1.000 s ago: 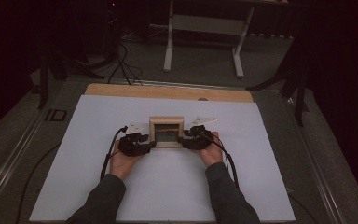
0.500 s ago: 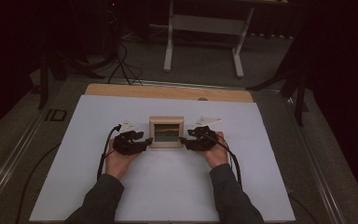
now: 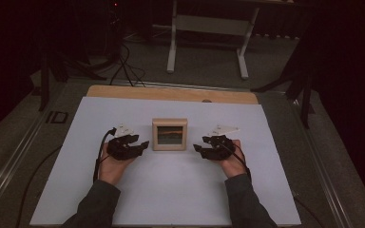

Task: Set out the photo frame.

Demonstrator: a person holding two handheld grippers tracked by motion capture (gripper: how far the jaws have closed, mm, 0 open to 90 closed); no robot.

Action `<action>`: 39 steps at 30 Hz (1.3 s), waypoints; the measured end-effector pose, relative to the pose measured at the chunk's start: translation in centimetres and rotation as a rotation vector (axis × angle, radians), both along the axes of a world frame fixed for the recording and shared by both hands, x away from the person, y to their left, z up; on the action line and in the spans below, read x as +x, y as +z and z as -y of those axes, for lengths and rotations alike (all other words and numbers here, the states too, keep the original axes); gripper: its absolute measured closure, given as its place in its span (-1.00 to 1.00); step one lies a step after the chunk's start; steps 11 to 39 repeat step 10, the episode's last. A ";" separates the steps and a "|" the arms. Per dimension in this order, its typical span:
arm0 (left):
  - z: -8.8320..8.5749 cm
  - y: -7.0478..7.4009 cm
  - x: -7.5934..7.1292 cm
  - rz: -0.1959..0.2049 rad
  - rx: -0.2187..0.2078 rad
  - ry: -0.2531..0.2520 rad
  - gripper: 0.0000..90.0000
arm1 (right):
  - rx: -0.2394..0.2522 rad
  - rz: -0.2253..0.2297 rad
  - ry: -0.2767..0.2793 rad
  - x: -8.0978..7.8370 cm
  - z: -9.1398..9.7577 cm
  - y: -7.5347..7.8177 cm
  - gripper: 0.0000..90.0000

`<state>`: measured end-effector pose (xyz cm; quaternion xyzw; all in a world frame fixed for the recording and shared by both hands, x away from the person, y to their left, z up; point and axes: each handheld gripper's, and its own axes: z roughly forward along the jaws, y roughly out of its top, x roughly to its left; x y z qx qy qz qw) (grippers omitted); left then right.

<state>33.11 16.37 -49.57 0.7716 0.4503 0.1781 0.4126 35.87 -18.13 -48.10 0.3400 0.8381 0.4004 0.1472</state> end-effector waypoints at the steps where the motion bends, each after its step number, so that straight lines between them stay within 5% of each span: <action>1: -0.1 0.0 -0.2 -0.003 0.004 -0.002 0.04 | -0.003 0.000 -0.002 -0.1 0.3 -0.1 0.05; 10: -2.1 -0.4 -1.4 -0.021 0.039 0.022 0.03 | -0.036 -0.018 -0.021 -1.6 2.4 -1.2 -0.03; 39: -2.1 -0.4 -1.4 -0.021 0.039 0.022 0.03 | -0.036 -0.018 -0.021 -1.6 2.4 -1.2 -0.03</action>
